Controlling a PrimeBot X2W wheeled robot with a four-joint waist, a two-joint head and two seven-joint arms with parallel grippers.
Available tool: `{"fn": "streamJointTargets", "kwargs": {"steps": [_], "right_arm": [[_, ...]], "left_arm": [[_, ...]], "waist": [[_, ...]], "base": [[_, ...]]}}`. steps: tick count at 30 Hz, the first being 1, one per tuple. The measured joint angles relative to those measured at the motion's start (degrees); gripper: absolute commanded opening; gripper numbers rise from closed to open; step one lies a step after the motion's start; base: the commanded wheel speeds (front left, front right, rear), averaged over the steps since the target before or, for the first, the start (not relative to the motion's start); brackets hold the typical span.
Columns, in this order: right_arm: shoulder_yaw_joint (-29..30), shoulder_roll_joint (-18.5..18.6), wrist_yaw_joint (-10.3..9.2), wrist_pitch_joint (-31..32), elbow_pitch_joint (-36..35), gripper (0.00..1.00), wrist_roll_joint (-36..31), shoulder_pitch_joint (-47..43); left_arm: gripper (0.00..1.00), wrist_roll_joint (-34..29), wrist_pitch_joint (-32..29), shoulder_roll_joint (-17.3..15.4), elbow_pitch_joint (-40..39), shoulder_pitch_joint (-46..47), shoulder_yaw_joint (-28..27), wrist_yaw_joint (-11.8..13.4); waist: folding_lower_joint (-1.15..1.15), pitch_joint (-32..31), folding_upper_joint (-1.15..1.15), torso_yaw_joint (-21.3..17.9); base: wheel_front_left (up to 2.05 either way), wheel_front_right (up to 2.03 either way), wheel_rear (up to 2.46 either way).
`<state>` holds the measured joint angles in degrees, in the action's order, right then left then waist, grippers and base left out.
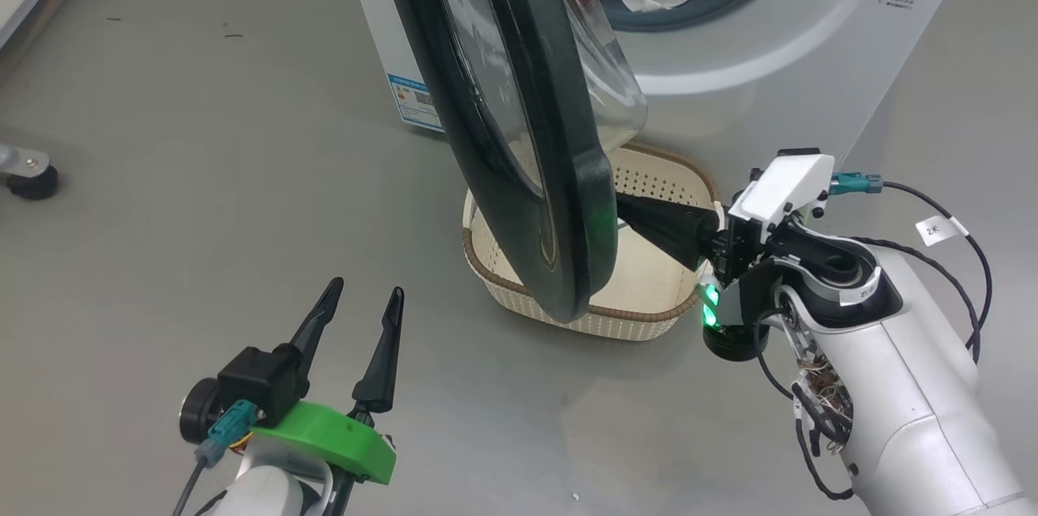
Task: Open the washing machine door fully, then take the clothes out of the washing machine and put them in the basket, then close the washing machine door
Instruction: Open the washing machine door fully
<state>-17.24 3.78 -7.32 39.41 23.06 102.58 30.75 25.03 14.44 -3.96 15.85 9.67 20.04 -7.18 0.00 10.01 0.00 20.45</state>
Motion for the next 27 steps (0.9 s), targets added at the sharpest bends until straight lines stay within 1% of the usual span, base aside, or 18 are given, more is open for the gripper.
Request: {"fn": "streamJointTargets", "kwargs": {"steps": [9, 27], "right_arm": [[-6.3, 0.0, 0.0, -1.9, -2.1, 0.0, 2.5, 0.0], [-16.6, 0.3, 0.0, -5.5, -4.9, 0.0, 8.4, 1.3]], "left_arm": [[1.0, 0.0, 0.0, 0.0, -0.2, 0.0, 0.2, 0.0], [1.0, 0.0, 0.0, 0.1, -0.3, 0.0, 0.0, 0.0]], "waist": [[0.0, 0.7, 0.0, 0.5], [0.0, 1.4, 0.0, 1.9]], "base": [[0.0, 0.0, 0.0], [0.0, 0.0, 0.0]]}}
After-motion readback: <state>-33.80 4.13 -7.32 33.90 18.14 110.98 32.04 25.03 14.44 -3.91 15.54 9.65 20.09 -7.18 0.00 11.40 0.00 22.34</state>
